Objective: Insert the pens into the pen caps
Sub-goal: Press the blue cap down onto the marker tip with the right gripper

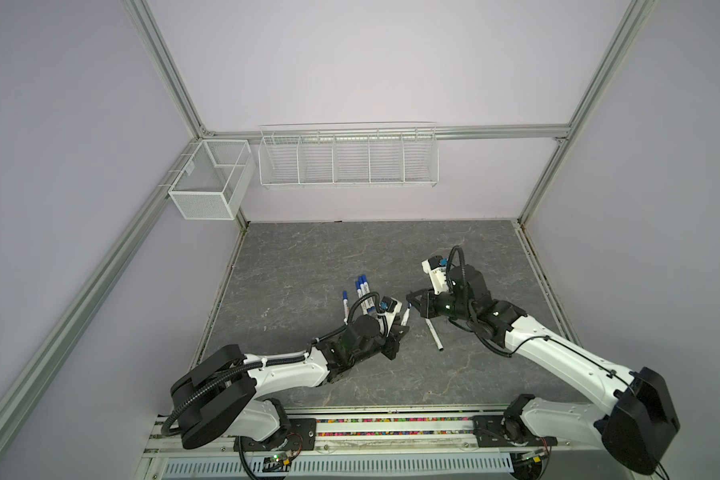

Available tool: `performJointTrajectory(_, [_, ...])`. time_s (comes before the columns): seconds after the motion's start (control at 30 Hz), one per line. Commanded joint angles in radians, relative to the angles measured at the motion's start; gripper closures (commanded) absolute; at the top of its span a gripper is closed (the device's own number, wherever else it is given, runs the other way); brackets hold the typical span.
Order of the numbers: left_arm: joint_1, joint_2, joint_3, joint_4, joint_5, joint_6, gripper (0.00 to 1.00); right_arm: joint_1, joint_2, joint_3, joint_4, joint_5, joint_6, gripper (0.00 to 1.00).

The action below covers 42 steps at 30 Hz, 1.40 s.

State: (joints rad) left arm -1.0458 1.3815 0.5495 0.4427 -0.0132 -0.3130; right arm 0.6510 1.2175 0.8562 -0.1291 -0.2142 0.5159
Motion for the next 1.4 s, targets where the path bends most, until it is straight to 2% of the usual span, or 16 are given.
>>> performJointTrajectory(0.0, [-0.002, 0.006, -0.005, 0.023, 0.001, 0.007, 1.0, 0.009, -0.019, -0.022, -0.007, -0.024, -0.004, 0.93])
performJointTrajectory(0.33, [-0.002, 0.002, -0.006, 0.021, -0.006, 0.007, 1.0, 0.013, -0.013, -0.056, 0.037, -0.064, 0.053, 0.93])
performJointTrajectory(0.57, [-0.002, -0.006, -0.015, 0.031, -0.018, 0.001, 1.0, 0.014, -0.045, -0.066, -0.004, -0.077, 0.04, 0.94])
performJointTrajectory(0.97, [0.0, -0.039, -0.057, 0.079, -0.075, -0.034, 1.0, -0.04, -0.07, -0.094, -0.125, -0.426, -0.017, 0.94])
performJointTrajectory(1.37, [0.0, -0.04, -0.057, 0.083, -0.073, -0.032, 1.0, -0.055, -0.078, -0.11, -0.207, -0.528, -0.05, 0.93])
